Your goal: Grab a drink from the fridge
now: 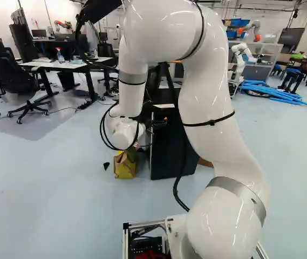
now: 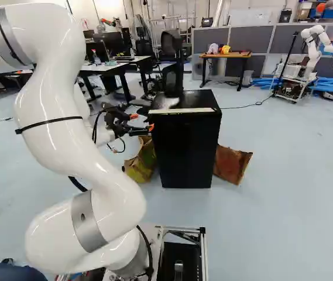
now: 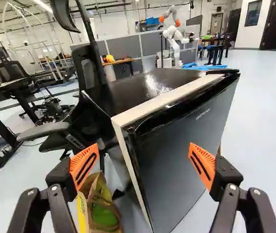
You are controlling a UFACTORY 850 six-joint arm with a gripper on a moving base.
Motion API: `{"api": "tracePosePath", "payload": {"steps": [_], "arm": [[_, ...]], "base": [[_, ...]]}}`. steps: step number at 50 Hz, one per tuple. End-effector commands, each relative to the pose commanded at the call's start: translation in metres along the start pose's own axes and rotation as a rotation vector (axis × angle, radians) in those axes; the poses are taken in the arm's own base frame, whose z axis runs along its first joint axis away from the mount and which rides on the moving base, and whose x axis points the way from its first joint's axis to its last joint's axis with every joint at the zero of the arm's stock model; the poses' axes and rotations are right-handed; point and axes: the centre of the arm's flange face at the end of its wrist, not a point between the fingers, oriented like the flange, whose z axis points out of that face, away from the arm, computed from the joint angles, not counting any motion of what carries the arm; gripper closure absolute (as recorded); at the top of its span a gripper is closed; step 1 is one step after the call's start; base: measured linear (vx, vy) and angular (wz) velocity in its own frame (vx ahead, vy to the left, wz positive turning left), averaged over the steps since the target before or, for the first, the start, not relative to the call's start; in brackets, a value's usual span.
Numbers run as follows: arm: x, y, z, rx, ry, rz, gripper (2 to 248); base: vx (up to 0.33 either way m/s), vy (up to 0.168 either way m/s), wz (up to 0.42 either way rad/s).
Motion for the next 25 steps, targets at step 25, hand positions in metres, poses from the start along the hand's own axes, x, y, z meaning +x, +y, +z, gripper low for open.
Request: {"api": "tracePosePath", "payload": {"steps": [25], "arm": [[-0.003, -0.005, 0.017, -0.038, -0.033, 0.024, 3]], "base": [[0.0, 0.0, 0.0]]}}
